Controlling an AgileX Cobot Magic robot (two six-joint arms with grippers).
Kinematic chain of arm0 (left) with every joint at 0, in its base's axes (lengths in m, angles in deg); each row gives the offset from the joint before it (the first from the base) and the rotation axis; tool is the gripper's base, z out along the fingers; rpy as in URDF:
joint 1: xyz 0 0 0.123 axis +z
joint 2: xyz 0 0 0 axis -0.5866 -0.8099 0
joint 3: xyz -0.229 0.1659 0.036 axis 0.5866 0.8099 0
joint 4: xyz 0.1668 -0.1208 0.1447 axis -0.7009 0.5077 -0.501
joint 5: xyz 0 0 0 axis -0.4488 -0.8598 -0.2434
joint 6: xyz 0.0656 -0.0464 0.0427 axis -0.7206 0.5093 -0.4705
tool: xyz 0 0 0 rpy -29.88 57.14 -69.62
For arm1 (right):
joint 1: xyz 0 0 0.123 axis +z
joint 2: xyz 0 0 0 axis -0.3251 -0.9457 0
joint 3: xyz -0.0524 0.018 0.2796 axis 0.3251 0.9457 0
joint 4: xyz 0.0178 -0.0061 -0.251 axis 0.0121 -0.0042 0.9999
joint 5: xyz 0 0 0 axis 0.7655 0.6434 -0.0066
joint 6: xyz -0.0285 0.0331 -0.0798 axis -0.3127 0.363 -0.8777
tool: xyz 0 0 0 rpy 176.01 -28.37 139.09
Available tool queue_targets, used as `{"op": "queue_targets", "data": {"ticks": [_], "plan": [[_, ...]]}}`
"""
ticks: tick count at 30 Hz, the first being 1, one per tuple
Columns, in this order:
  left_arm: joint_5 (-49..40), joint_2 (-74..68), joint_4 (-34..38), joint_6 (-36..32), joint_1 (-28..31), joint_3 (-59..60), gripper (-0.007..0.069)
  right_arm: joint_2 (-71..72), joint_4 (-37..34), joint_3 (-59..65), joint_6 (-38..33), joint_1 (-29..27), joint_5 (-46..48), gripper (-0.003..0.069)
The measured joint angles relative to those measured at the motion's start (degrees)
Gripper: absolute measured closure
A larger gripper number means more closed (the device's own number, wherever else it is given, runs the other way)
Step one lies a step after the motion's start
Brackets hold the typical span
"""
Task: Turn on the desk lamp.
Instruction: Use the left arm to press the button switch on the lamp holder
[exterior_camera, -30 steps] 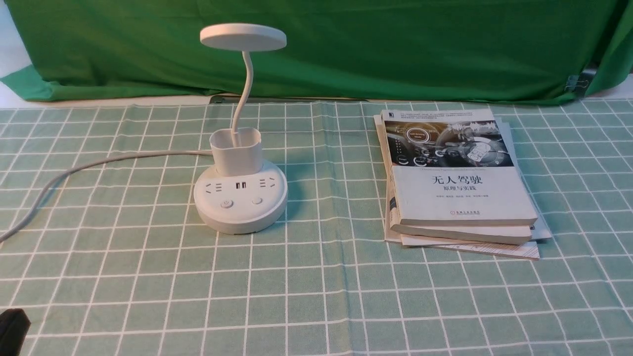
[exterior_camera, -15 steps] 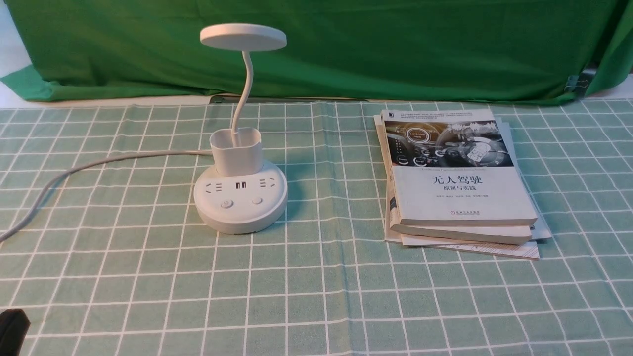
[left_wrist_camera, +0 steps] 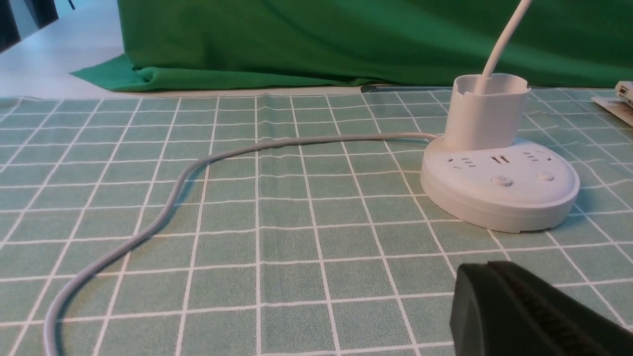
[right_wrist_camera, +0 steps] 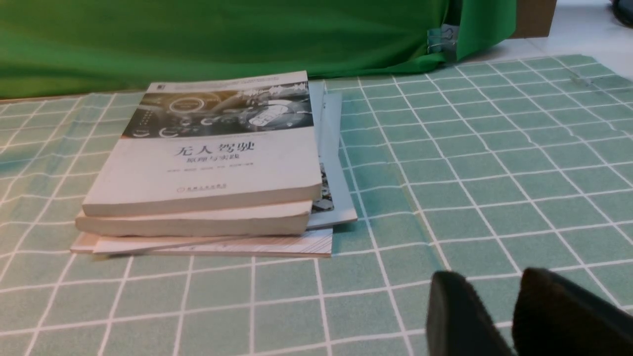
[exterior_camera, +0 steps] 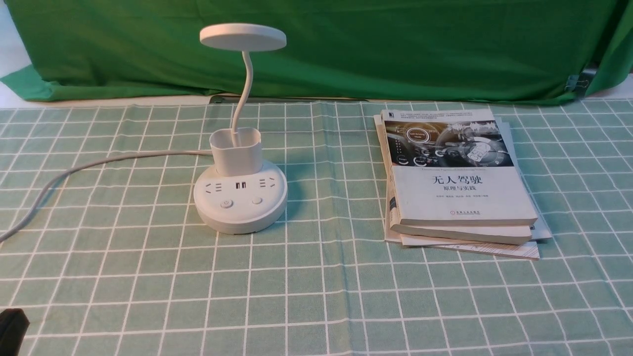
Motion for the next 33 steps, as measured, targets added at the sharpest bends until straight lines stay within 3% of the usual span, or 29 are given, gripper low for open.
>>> {"op": "queue_targets", "data": {"ticks": [3, 14, 15, 16, 18, 21, 24, 27, 31, 33], "plan": [[5.9, 0.0, 0.0, 0.0, 0.0, 0.0, 0.0622, 0.0, 0.0, 0.0, 0.0, 0.0, 0.0, 0.0419], [54.2, 0.0, -1.1, 0.6, 0.0, 0.0, 0.0622, 0.0, 0.0, 0.0, 0.0, 0.0, 0.0, 0.0419], [54.2, 0.0, -1.1, 0.8, 0.0, 0.0, 0.0622, 0.0, 0.0, 0.0, 0.0, 0.0, 0.0, 0.0419], [61.1, 0.0, -1.6, 3.0, 0.0, 0.0, 0.0622, 0.0, 0.0, 0.0, 0.0, 0.0, 0.0, 0.0419], [65.4, 0.1, -1.0, 5.1, 0.0, -0.2, 0.0622, 0.0, 0.0, 0.0, 0.0, 0.0, 0.0, 0.0419], [59.8, 0.1, -0.5, 9.1, 0.0, -5.5, 0.0622, 0.0, 0.0, 0.0, 0.0, 0.0, -0.1, 0.0419], [45.6, -2.4, -0.7, 10.9, 0.0, -14.3, 0.0622, 0.0, 0.0, 0.0, 0.0, 0.0, -0.1, 0.0419], [21.2, -10.3, -3.0, 11.1, 0.0, -25.9, 0.0622, 0.0, 0.0, 0.0, 0.0, 0.0, -0.1, 0.0419], [4.8, -21.3, -2.6, 11.3, 0.0, -29.6, 0.0622, 0.0, 0.0, 0.0, 0.0, 0.0, -0.1, 0.0419], [-0.6, -28.4, 1.5, 11.4, 0.0, -29.7, 0.0622, 0.0, 0.0, 0.0, 0.0, 0.0, -0.1, 0.0419]]}}
